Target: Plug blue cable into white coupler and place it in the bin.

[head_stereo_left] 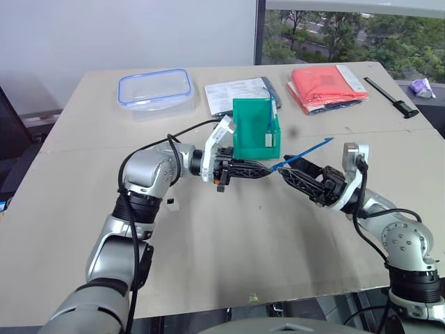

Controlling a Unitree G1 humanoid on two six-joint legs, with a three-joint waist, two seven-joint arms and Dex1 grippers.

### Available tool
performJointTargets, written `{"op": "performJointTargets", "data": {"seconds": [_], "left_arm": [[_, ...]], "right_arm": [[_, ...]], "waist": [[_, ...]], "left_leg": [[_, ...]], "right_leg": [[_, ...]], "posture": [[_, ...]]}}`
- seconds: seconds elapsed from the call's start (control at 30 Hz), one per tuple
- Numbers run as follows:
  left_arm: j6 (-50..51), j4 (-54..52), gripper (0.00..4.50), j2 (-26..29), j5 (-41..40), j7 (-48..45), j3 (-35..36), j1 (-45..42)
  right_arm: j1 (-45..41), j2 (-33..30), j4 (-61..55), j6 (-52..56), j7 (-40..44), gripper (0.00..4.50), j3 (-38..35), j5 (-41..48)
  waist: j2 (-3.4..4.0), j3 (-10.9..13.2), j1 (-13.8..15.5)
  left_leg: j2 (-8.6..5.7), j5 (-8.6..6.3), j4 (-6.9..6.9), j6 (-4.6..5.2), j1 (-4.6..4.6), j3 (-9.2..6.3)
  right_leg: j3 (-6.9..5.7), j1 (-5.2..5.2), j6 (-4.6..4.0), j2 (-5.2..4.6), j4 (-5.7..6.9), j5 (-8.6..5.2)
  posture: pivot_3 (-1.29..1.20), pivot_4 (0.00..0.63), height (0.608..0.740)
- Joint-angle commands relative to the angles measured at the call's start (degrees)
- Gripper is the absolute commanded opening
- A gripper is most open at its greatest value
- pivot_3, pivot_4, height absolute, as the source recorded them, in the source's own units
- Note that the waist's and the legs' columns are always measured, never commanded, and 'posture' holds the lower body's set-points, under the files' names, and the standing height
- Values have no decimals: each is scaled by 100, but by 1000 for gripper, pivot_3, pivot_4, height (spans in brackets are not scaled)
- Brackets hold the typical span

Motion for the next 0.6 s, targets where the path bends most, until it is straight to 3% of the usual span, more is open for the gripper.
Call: {"op": "performJointTargets", "data": {"seconds": [0.03, 0.1, 0.2, 0.33, 0.43, 0.6], "left_arm": [[13, -173, 34, -11, -179, 2, 117, -125], [13, -198, 34, -13, -181, 27, 101, -90], [36, -208, 0, -18, -192, 60, 103, -67], [60, -205, 0, -8, -203, 59, 111, -67], [94, -188, 0, 9, -228, 68, 101, -85], [139, -238, 0, 21, -275, 134, 105, -56]], "right_arm": [[-160, 9, -38, 40, -30, 4204, 18, 115], [-194, 19, -4, 101, -48, 4204, 7, 203], [-212, -62, 0, 228, 35, 3409, 43, 259], [-267, -88, -24, 382, 76, 1334, 106, 370], [-318, -127, -20, 475, 114, 182, 178, 366], [-378, -74, 4, 495, 71, 85, 236, 338]], "waist": [[0, 0, -1], [0, 0, -2], [0, 0, -2], [0, 0, -1], [0, 0, -2], [0, 0, -2]], "left_leg": [[0, 0, 0, 0, 0, 0], [0, 0, 0, 0, 1, -2], [1, 0, -1, 0, 2, -3], [1, 0, -1, 0, 0, -4], [1, 0, -1, 0, 0, -1], [1, 0, -1, 0, 0, -4]], "right_leg": [[0, 0, 0, 0, 1, 0], [0, 0, -1, 1, 3, 0], [1, 0, -1, 2, 4, 0], [1, 0, -1, 1, 2, 0], [0, 0, -1, 0, 2, 0], [1, 0, -1, 0, 3, 0]], "posture": [[0, 150, 736], [0, 150, 736], [0, 150, 736], [0, 150, 736], [0, 150, 736], [0, 150, 736]]}}
